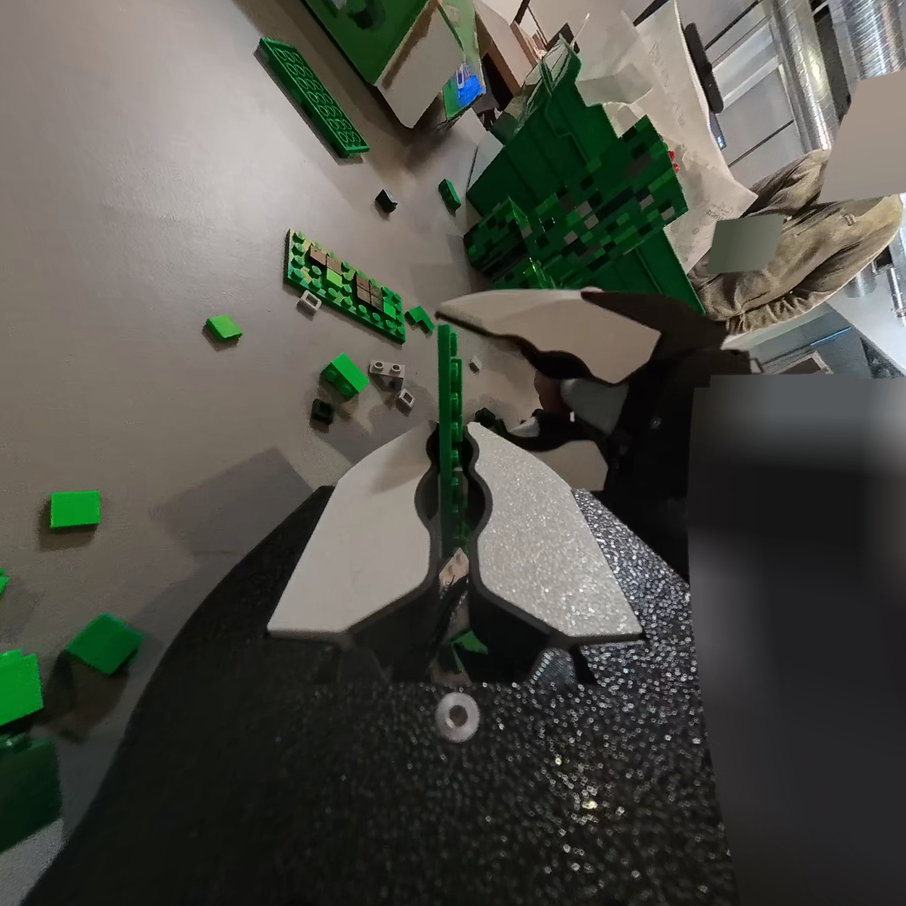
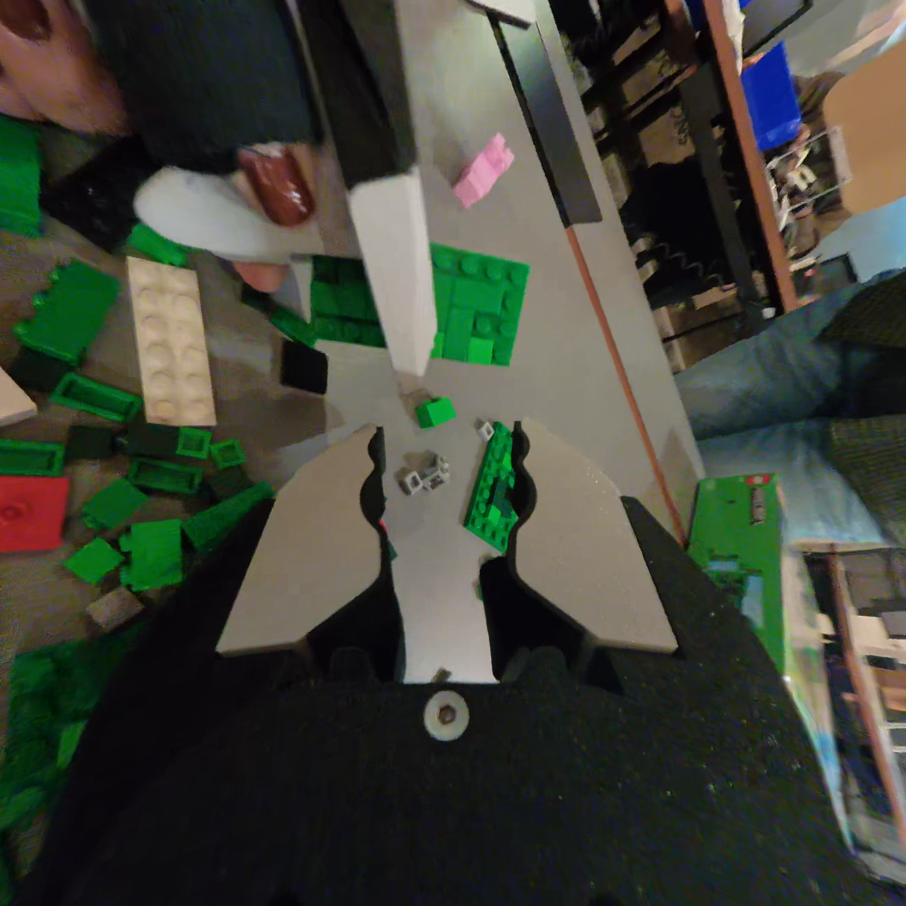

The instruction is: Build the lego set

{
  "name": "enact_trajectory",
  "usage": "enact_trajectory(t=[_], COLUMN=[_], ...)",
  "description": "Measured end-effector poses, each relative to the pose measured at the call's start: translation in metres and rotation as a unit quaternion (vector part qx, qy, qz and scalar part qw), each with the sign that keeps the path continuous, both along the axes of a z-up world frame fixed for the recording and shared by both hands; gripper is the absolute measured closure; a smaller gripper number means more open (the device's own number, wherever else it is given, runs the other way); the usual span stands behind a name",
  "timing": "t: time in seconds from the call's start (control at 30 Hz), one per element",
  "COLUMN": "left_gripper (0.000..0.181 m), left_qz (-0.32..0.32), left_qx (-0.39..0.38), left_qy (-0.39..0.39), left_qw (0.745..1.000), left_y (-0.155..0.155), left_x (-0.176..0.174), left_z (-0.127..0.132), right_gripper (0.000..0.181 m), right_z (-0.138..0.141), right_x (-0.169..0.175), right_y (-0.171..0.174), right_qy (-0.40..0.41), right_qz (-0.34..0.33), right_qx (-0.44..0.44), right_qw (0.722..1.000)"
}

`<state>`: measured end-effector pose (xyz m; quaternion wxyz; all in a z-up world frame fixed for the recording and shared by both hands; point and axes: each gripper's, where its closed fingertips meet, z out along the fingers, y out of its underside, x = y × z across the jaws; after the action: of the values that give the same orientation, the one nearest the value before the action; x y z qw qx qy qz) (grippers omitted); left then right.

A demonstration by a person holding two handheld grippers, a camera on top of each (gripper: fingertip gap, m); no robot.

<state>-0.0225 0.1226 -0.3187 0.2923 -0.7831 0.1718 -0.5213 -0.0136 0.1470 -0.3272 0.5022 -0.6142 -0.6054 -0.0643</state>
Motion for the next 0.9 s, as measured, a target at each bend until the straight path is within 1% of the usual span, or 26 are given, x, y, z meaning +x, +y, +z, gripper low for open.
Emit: enact_trajectory(t=[0.2, 0.4, 0.57, 0.63, 0.7, 0.73, 0.83, 0.9], left_gripper=[0.176, 0.176, 0.176, 0.176, 0.176, 0.176, 0.176, 0.176], left_qz=[-0.001, -0.001, 0.000, -0.002, -0.011, -0.020, -0.037, -0.034], left_qx=[-0.001, -0.001, 0.000, 0.004, 0.010, 0.023, 0.057, 0.084], left_qy=[-0.002, -0.004, -0.009, -0.014, -0.016, -0.022, -0.043, -0.058], left_qw=[1.000, 1.000, 1.000, 1.000, 1.000, 0.999, 0.997, 0.994], left_y=[0.000, 0.000, 0.000, 0.000, -0.002, -0.004, -0.008, -0.008], left_x=[0.000, 0.000, 0.000, 0.000, 0.001, 0.003, 0.006, 0.006], left_z=[0.000, 0.000, 0.001, 0.003, 0.005, 0.008, 0.019, 0.026], right_gripper=[0.128, 0.126, 0.127, 0.127, 0.127, 0.126, 0.126, 0.125], right_z=[0.007, 0.017, 0.019, 0.018, 0.019, 0.021, 0.029, 0.034], right_x=[0.014, 0.017, 0.019, 0.018, 0.013, 0.010, 0.008, 0.009], right_y=[0.008, 0.012, 0.013, 0.010, 0.002, -0.004, -0.013, -0.016], right_qy=[0.068, 0.139, 0.174, 0.189, 0.204, 0.208, 0.229, 0.239], right_qz=[-0.033, -0.056, -0.067, -0.061, -0.037, -0.018, 0.008, 0.019], right_qx=[-0.067, -0.109, -0.147, -0.178, -0.218, -0.240, -0.278, -0.296], right_qw=[0.995, 0.983, 0.971, 0.964, 0.954, 0.948, 0.933, 0.925])
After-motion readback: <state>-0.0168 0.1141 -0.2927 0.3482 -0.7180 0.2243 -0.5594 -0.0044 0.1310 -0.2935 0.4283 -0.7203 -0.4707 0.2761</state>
